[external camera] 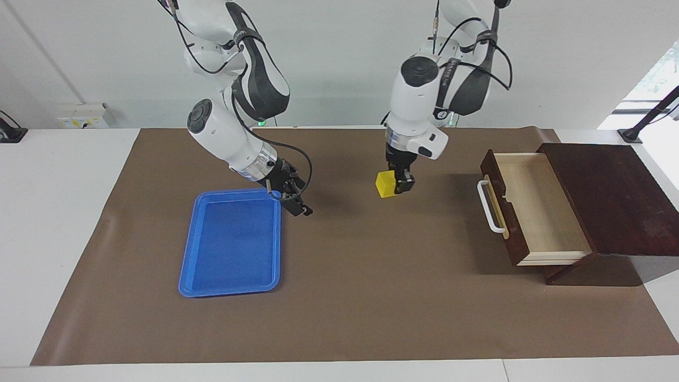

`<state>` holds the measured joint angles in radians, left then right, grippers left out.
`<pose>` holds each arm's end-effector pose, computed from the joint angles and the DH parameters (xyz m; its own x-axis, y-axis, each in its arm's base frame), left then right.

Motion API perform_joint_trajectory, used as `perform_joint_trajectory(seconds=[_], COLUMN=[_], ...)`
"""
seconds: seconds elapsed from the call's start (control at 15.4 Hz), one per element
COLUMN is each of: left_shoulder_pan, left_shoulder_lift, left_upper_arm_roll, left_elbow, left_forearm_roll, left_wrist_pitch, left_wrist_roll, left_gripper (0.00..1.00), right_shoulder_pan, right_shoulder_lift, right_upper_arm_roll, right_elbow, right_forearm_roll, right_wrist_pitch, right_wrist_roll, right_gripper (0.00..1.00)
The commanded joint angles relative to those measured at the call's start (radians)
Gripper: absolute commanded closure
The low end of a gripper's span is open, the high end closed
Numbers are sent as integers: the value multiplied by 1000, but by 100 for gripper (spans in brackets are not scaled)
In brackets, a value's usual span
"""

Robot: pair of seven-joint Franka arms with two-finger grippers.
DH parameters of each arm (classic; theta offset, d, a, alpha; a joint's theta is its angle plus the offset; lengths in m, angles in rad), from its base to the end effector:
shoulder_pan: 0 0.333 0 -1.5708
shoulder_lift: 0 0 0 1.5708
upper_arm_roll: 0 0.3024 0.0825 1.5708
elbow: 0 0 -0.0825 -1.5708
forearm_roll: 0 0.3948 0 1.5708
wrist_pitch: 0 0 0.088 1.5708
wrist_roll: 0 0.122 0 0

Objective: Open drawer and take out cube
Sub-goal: 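Lift the cube with the left gripper while the right gripper approaches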

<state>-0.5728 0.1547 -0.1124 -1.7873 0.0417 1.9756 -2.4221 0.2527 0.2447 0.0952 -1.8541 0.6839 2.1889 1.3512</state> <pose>0.4821 -0.3865 0.4344 -0.1512 0.9884 -0.0117 0.9877 0.1515 0.0390 0.5922 0.2444 0.3760 0.1775 -0.8114 -0.5568 -0.9841 -0.1511 -0.0935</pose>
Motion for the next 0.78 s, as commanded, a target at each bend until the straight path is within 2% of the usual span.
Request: perform_joint_trajectory(seconds=[0.0, 0.26, 0.45, 0.71], left_shoulder_pan=[-44, -55, -56, -45], left_shoulder_lift=[-6, 11, 11, 13], left_upper_arm_roll=[23, 25, 25, 25], left_elbow=[-38, -35, -44, -49], left_forearm_roll=[-5, 0, 4, 4], left_wrist_pitch=[80, 121, 127, 143], left_wrist_roll=[-38, -107, -120, -123], left_gripper=[100, 100, 100, 100], right_shoulder_pan=[29, 72, 88, 89], right_shoulder_lift=[83, 113, 91, 22], right_upper_arm_roll=[-3, -3, -3, -3], right_elbow=[79, 73, 30, 3], right_forearm_roll=[22, 20, 34, 83], right_wrist_pitch=[9, 0, -8, -9], right_wrist_roll=[46, 13, -17, -11], right_gripper=[0, 0, 0, 0])
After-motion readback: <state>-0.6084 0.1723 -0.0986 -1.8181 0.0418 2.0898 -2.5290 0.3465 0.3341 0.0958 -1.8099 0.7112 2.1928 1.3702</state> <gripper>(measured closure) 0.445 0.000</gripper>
